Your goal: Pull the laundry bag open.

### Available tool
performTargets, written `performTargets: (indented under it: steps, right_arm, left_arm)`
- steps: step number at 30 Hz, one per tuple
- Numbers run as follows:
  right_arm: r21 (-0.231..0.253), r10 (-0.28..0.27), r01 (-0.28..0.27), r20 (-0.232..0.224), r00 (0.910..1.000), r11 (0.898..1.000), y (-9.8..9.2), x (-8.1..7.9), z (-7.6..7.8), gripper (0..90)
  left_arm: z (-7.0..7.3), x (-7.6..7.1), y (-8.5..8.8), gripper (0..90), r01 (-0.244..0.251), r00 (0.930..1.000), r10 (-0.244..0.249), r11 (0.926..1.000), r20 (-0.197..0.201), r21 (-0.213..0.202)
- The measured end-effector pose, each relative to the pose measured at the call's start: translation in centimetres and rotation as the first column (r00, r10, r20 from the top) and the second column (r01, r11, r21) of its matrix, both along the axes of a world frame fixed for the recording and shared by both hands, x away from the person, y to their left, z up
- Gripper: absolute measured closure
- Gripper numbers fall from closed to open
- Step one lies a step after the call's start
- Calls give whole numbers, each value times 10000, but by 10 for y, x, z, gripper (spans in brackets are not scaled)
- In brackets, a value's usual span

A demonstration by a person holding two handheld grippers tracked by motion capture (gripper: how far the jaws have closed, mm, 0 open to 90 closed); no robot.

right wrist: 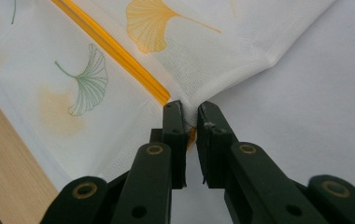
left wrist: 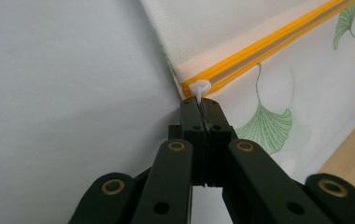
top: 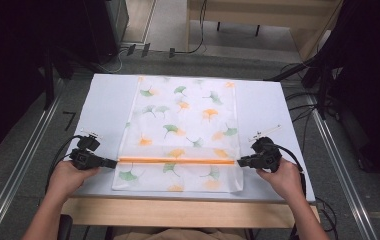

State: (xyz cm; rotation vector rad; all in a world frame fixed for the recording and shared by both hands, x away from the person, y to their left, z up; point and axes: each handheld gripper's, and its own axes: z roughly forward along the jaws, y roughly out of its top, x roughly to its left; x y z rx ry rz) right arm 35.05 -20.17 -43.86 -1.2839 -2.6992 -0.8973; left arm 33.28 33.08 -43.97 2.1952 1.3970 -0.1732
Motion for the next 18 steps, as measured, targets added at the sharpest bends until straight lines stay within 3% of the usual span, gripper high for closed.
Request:
performTargets:
  steps: [7, 11, 18]
  right_arm:
    - [9, -69, 69, -121, 9999, 10000, -3, 1, -1, 833]
    - [-135, -129, 130, 93, 9999, 9998, -3, 2, -2, 827]
    - [-170, -200, 195, -267, 9994, 9997, -5, 4, -6, 822]
  left_arm:
    - [-2, -2, -2, 900, 7, 10000, -7, 10000, 24, -99]
    - [-3, -2, -2, 900, 97, 10000, -97, 9998, -24, -162]
    - [-3, -2, -4, 899, 149, 9999, -150, 9997, -65, -206]
